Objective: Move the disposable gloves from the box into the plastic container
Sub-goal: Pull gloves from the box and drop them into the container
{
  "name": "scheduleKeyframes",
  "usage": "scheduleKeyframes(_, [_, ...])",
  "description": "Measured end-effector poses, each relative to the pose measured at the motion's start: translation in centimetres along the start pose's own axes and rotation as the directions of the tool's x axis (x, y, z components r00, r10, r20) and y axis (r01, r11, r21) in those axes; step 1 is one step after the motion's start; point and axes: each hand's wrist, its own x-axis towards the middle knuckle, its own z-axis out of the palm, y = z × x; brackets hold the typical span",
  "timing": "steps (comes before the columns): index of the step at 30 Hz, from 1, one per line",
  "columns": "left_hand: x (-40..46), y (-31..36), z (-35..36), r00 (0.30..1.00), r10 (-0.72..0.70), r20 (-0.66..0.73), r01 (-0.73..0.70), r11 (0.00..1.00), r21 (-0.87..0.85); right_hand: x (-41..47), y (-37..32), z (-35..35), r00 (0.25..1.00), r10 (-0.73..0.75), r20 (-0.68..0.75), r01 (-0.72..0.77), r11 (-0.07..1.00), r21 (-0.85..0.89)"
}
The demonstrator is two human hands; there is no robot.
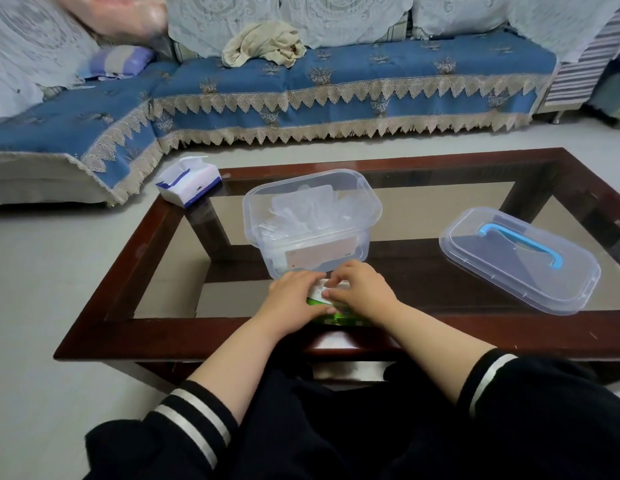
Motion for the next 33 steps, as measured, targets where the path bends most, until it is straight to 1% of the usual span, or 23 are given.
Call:
scheduleKeyframes(5, [0.2,0.2,0.3,0.999,-0.05,-0.003,0.05,0.998,0.032,-0.1,-0.7,0.3,0.997,-0.018,-0.074,0.013,0.998,-0.066])
scheduleKeyframes(6, [0.2,0.2,0.3,0.998,-0.069,0.003,0.069,0.997,0.039,-0.2,-0.7,0.1,0.996,-0.016,-0.087,0.011,0.999,-0.053])
scheduleKeyframes(9, [0.2,0.2,0.2,0.992,-0.124,0.033,0.124,0.992,0.025,-0.7,-0.9,-0.2,0.991,-0.02,-0.129,0.026,0.999,0.046])
scheduleKeyframes(11, [0.2,0.2,0.1,0.991,-0.13,0.034,0.13,0.991,-0.005,-1.1,-1.1,-0.5,0.983,-0.033,-0.182,0.057,0.99,0.129])
scheduleKeyframes(13, [0.3,0.1,0.0,0.991,-0.129,0.026,0.13,0.99,-0.06,-1.5,-1.3,-0.9,0.97,-0.033,-0.24,0.097,0.961,0.26])
scheduleKeyframes(15, [0.4,-0.1,0.0,0.991,-0.127,0.036,0.13,0.986,-0.105,-1.9,-1.6,-1.5,0.956,-0.039,-0.289,0.142,0.927,0.346])
scheduleKeyframes(17, [0.5,-0.3,0.0,0.991,-0.117,0.059,0.122,0.987,-0.106,-2.0,-2.0,-2.1,0.928,-0.028,-0.37,0.187,0.897,0.401])
scheduleKeyframes(18, [0.5,-0.3,0.1,0.992,-0.108,0.072,0.114,0.99,-0.085,-2.0,-2.3,-2.7,0.902,-0.002,-0.432,0.214,0.871,0.442])
scheduleKeyframes(20, [0.4,0.0,0.3,0.989,-0.118,0.085,0.122,0.991,-0.049,-1.8,-3.2,-4.6,0.84,0.053,-0.54,0.294,0.793,0.534])
scheduleKeyframes(21, [0.3,0.0,0.3,0.989,-0.124,0.079,0.127,0.991,-0.041,-1.4,-3.9,-5.9,0.811,0.054,-0.583,0.35,0.754,0.556])
scheduleKeyframes(23, [0.1,0.2,0.2,0.991,-0.119,0.063,0.12,0.993,-0.015,-0.4,-5.4,-8.9,0.738,-0.008,-0.675,0.48,0.71,0.515])
scheduleKeyframes(25, [-0.2,0.5,0.0,0.993,-0.108,0.05,0.107,0.994,0.022,0.9,-7.0,-11.8,0.654,-0.101,-0.75,0.581,0.701,0.413])
scheduleKeyframes(27, [-0.4,0.7,-0.1,0.996,-0.085,0.036,0.083,0.994,0.065,2.6,-8.4,-14.2,0.578,-0.2,-0.791,0.625,0.732,0.272])
scheduleKeyframes(28, [-0.4,0.7,-0.1,0.998,-0.059,0.028,0.057,0.994,0.09,3.5,-9.0,-15.0,0.555,-0.238,-0.797,0.626,0.751,0.212])
scheduleKeyframes(30, [-0.4,0.7,-0.2,1.0,0.009,0.02,-0.011,0.993,0.115,5.3,-9.8,-15.7,0.539,-0.309,-0.784,0.602,0.792,0.101])
scheduleKeyframes(31, [-0.3,0.6,-0.2,0.999,0.042,0.014,-0.043,0.994,0.105,6.3,-9.9,-15.4,0.546,-0.355,-0.759,0.581,0.813,0.037])
scheduleKeyframes(32, [-0.3,0.6,-0.1,0.998,0.071,0.003,-0.071,0.994,0.083,7.4,-9.9,-14.8,0.574,-0.398,-0.716,0.549,0.836,-0.025])
scheduleKeyframes(33, [-0.3,0.5,0.0,0.996,0.094,-0.009,-0.094,0.994,0.057,8.5,-9.6,-13.9,0.624,-0.431,-0.652,0.51,0.857,-0.078])
